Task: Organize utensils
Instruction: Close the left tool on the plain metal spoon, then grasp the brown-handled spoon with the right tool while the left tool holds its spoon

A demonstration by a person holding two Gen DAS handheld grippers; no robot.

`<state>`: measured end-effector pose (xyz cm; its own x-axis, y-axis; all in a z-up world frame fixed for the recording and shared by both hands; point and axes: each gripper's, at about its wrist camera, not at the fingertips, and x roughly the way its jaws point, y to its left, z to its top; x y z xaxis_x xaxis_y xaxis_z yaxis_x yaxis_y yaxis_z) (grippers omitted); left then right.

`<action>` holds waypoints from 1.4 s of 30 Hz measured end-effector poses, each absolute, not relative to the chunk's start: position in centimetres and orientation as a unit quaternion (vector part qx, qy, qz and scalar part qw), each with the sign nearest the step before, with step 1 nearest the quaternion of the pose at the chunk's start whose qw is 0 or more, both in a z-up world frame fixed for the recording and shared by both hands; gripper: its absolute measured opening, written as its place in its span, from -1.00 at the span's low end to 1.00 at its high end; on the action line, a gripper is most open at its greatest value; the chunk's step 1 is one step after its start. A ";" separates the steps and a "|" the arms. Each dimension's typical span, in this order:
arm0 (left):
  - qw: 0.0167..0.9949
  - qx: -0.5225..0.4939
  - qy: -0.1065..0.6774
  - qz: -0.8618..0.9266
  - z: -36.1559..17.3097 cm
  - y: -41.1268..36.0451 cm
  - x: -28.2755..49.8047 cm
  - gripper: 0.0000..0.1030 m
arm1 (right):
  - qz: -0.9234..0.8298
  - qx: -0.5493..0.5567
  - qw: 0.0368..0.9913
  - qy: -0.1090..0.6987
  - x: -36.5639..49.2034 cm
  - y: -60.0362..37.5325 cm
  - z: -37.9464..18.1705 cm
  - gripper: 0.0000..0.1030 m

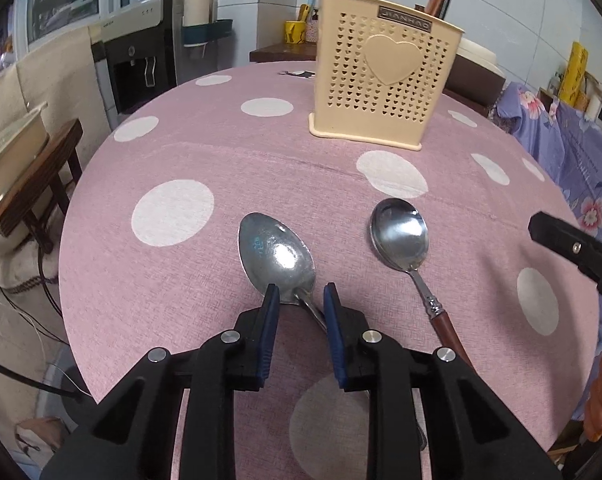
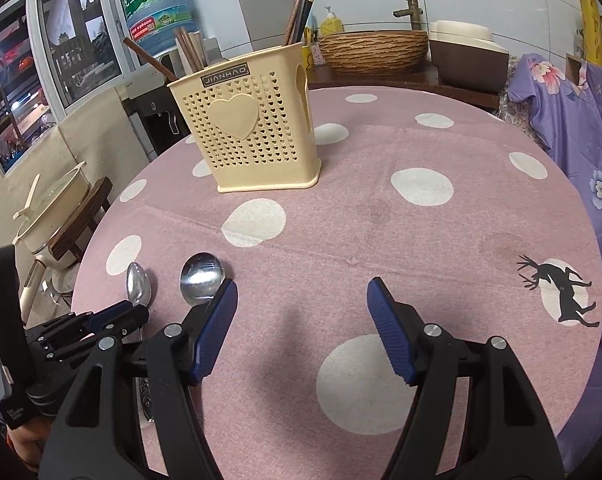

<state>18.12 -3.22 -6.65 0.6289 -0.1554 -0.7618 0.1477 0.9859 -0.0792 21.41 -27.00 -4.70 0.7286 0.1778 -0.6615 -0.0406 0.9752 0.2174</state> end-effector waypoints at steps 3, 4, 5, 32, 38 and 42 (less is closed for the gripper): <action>0.904 -0.016 0.422 -0.074 -6.5 -2.9 17.8 0.09 | 0.060 0.097 0.924 0.365 21.4 -27.1 -4.8 0.32; 0.906 -0.018 0.419 -0.063 -6.5 -2.8 17.7 0.18 | 0.060 0.098 0.924 0.365 21.4 -27.1 -4.8 0.32; 0.907 -0.018 0.418 -0.055 -6.6 -2.7 17.7 0.22 | 0.061 0.098 0.923 0.366 21.4 -27.1 -4.9 0.32; 0.897 0.020 0.440 -0.032 -6.7 -4.2 22.5 -0.27 | 0.074 0.078 0.916 0.386 21.6 -25.9 -5.4 0.32; 0.897 0.022 0.438 -0.044 -6.6 -2.6 23.3 -0.27 | 0.117 0.050 0.905 0.407 21.9 -23.2 -5.9 0.32; 0.896 0.024 0.441 -0.047 -6.6 -1.7 24.1 -0.27 | 0.148 0.030 0.891 0.429 22.1 -20.8 -6.7 0.32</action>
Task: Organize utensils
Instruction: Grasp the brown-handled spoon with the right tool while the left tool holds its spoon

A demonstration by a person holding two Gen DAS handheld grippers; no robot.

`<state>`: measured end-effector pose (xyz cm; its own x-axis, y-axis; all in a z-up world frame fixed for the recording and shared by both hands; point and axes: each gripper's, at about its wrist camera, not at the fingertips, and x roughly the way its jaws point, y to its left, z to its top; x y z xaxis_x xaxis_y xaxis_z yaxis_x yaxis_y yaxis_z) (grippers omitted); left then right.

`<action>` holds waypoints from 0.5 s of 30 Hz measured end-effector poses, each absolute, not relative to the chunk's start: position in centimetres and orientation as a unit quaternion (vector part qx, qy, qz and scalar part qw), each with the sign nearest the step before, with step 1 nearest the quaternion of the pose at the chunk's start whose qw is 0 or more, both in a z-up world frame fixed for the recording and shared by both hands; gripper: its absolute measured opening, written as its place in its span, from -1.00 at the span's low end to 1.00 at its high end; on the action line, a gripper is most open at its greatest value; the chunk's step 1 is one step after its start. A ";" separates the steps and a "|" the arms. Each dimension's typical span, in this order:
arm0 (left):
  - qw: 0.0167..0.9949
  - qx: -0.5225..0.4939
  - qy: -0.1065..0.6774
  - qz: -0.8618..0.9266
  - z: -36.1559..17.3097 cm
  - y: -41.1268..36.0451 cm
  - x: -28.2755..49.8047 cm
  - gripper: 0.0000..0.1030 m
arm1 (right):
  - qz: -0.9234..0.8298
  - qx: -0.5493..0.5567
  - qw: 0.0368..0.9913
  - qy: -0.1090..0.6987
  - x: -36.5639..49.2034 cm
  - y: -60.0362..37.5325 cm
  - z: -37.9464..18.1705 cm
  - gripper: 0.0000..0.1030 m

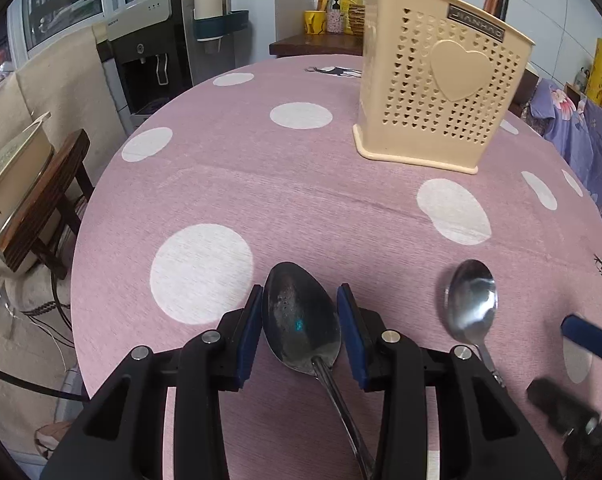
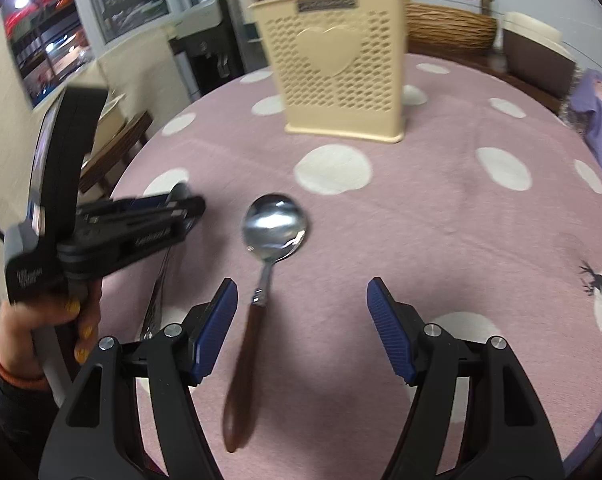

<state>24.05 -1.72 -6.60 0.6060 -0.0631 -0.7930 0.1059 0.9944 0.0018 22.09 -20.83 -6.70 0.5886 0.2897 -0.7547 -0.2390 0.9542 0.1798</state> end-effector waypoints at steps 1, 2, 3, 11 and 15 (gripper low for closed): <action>0.896 0.021 0.442 -0.048 -6.6 -1.5 24.2 -0.27 | 0.150 0.020 0.889 0.432 22.2 -20.2 -6.9 0.32; 0.895 0.019 0.442 -0.049 -6.5 -1.3 24.2 -0.28 | 0.148 0.012 0.888 0.434 22.2 -19.8 -7.0 0.32; 0.895 0.017 0.442 -0.051 -6.5 -1.3 24.2 -0.27 | 0.147 0.004 0.887 0.438 22.4 -19.3 -7.3 0.32; 0.897 0.012 0.439 -0.057 -6.5 -1.1 24.1 -0.28 | 0.137 -0.037 0.881 0.452 23.5 -17.0 -8.4 0.32; 0.897 0.010 0.438 -0.059 -6.5 -1.0 24.1 -0.27 | 0.132 -0.055 0.881 0.452 24.4 -16.0 -8.5 0.31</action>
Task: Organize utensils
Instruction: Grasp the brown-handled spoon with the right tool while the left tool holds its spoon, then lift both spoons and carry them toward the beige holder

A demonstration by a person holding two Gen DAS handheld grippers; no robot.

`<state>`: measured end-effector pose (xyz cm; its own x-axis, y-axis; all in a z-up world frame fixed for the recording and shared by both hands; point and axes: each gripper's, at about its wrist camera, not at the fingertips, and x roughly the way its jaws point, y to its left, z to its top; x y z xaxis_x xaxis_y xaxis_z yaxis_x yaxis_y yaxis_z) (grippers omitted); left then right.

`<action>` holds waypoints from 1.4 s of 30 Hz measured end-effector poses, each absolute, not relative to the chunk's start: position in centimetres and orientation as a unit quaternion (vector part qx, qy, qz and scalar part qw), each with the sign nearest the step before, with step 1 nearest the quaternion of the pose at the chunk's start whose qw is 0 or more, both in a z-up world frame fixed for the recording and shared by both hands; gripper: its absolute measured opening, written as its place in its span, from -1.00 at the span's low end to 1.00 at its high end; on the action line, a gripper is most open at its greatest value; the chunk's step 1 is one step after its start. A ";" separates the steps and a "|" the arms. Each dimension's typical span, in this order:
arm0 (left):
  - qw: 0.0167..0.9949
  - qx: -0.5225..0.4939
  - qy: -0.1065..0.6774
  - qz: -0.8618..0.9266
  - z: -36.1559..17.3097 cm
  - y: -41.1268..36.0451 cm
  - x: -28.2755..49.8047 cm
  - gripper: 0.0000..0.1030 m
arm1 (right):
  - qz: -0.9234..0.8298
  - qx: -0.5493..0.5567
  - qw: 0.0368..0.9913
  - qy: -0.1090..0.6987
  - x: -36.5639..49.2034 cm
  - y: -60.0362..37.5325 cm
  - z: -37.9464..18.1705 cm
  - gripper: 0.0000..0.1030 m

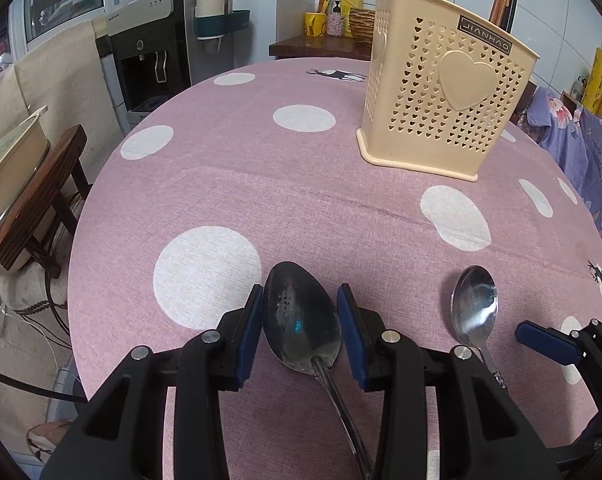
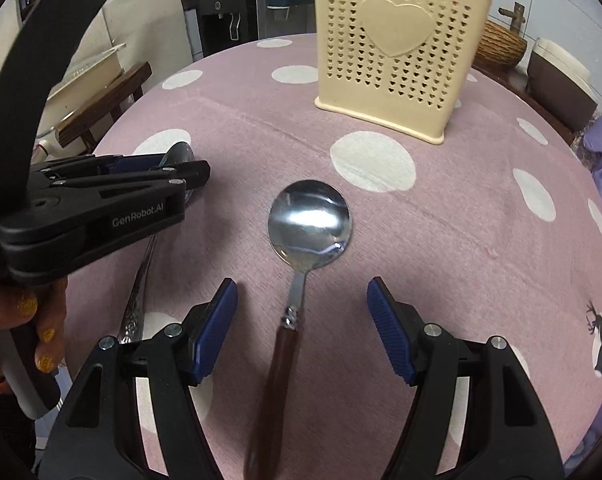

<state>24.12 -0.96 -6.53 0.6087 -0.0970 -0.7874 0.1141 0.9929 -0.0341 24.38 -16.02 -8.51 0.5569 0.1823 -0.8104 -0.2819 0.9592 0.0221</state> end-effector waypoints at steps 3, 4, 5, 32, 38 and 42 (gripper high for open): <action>0.896 0.006 0.439 -0.060 -6.5 -0.9 24.2 -0.28 | 0.130 -0.054 0.883 0.448 25.5 -15.5 -8.5 0.26; 0.896 0.006 0.439 -0.061 -6.5 -0.9 24.2 -0.28 | 0.130 -0.053 0.883 0.447 25.7 -15.4 -8.5 0.22; 0.896 0.006 0.439 -0.061 -6.5 -0.9 24.2 -0.27 | 0.130 -0.053 0.884 0.447 26.0 -15.3 -8.4 0.20; 0.895 -0.012 0.441 -0.065 -6.4 -0.5 24.4 -0.28 | 0.134 -0.018 0.889 0.437 26.7 -15.9 -8.1 -0.10; 0.893 -0.029 0.443 -0.077 -6.2 -0.5 24.5 -0.27 | 0.136 0.015 0.898 0.419 26.6 -17.6 -6.5 -0.10; 0.898 -0.028 0.432 -0.082 -5.4 -0.9 24.4 -0.28 | 0.139 0.034 0.902 0.407 26.4 -18.8 -5.4 -0.10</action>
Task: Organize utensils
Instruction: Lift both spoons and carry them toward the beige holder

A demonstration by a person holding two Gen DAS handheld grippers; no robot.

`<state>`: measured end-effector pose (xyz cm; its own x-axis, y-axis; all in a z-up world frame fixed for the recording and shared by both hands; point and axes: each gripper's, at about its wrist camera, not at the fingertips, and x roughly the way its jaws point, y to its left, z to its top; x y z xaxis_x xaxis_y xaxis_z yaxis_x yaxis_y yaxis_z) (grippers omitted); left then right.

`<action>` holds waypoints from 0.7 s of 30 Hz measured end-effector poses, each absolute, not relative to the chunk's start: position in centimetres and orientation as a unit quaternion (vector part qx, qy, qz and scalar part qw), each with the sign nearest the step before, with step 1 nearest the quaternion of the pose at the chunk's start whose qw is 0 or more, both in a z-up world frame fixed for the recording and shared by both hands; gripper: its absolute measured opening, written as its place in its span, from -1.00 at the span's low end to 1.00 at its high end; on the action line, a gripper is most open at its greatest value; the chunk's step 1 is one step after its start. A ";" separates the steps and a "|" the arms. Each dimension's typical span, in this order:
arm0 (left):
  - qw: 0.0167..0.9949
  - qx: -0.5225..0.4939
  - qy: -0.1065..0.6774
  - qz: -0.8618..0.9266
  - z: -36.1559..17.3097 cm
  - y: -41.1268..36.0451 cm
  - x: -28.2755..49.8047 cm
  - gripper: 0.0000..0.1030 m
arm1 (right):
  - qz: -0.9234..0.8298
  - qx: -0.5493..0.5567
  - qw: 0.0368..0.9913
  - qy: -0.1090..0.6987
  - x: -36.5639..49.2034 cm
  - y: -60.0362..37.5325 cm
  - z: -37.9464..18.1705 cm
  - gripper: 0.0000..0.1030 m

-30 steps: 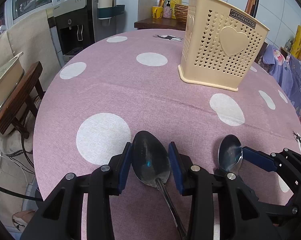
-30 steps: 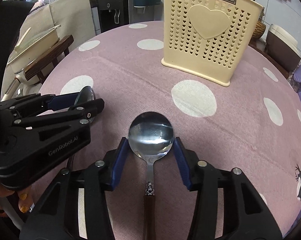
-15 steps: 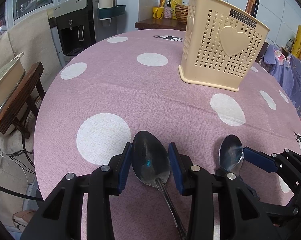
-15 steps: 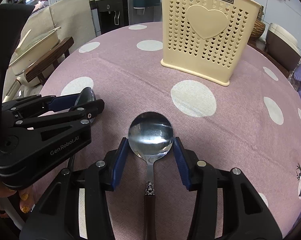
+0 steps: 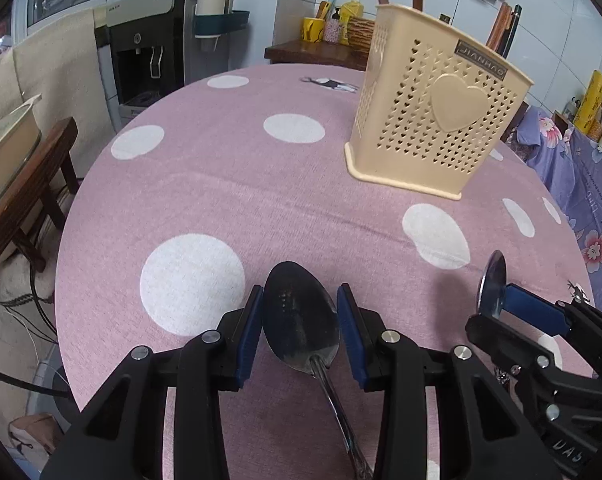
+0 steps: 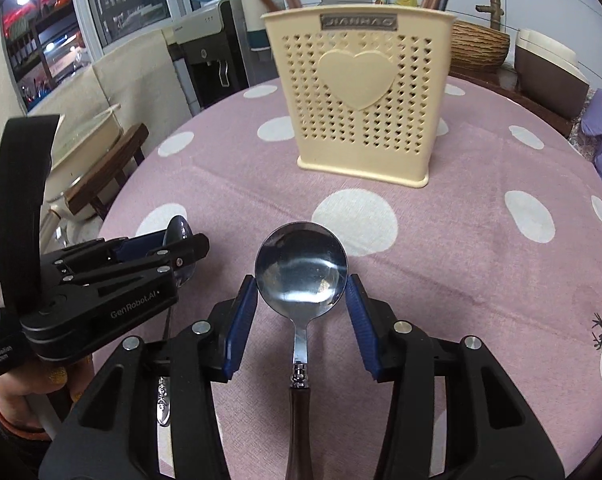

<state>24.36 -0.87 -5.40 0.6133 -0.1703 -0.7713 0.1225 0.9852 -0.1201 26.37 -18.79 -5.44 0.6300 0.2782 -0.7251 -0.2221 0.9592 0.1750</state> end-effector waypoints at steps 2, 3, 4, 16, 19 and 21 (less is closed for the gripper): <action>0.901 -0.029 0.425 -0.084 -4.7 -1.0 24.3 -0.28 | 0.138 0.039 0.906 0.399 26.2 -19.3 -4.7 -0.10; 0.903 -0.030 0.419 -0.085 -4.3 -1.0 24.2 -0.27 | 0.138 0.041 0.908 0.395 26.1 -19.6 -4.4 -0.10; 0.905 -0.031 0.414 -0.086 -3.9 -1.1 24.1 -0.27 | 0.138 0.044 0.909 0.391 25.9 -19.9 -3.9 -0.10; 0.925 -0.029 0.366 -0.100 0.0 -1.9 23.6 -0.28 | 0.141 0.062 0.926 0.345 24.8 -22.2 0.3 -0.10; 0.928 -0.030 0.357 -0.105 0.6 -2.1 23.5 -0.28 | 0.142 0.062 0.926 0.343 24.9 -22.3 0.8 -0.10; 0.930 -0.030 0.350 -0.103 1.0 -2.1 23.5 -0.28 | 0.141 0.061 0.927 0.342 24.9 -22.2 0.9 -0.10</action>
